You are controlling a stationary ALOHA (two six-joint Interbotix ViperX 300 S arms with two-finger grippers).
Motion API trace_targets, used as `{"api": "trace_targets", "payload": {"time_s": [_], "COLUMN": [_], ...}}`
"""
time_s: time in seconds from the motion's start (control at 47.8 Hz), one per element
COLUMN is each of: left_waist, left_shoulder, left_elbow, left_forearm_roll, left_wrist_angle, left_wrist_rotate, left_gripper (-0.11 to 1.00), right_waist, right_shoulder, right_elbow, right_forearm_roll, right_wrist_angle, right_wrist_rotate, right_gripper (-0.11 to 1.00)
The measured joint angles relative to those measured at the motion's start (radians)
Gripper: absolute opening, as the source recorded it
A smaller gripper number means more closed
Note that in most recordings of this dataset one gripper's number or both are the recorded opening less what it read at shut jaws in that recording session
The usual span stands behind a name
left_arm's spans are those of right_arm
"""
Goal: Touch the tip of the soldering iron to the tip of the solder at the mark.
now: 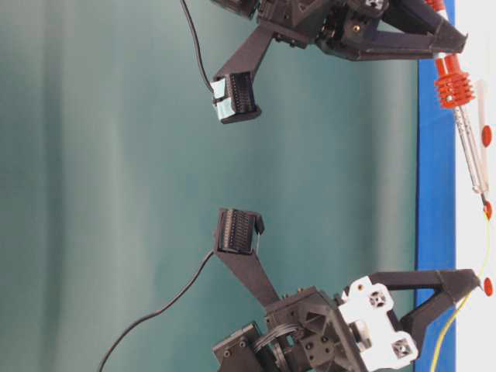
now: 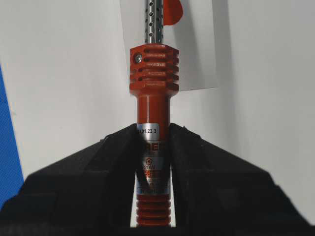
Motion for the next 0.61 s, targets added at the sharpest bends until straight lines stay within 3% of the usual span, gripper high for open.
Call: {"api": "trace_targets", "payload": {"time_s": [0.607], "left_waist": [0.000], "left_shoulder": [-0.031], "left_elbow": [0.015], "left_forearm_roll": [-0.002], "left_wrist_angle": [0.011], "left_wrist_rotate": [0.000], "left_gripper": [0.01], "right_waist": [0.000], "right_shoulder": [0.000], "right_elbow": [0.000], "right_forearm_roll": [0.002], "right_wrist_angle": [0.000], "right_wrist_rotate": [0.000], "right_gripper": [0.06]}}
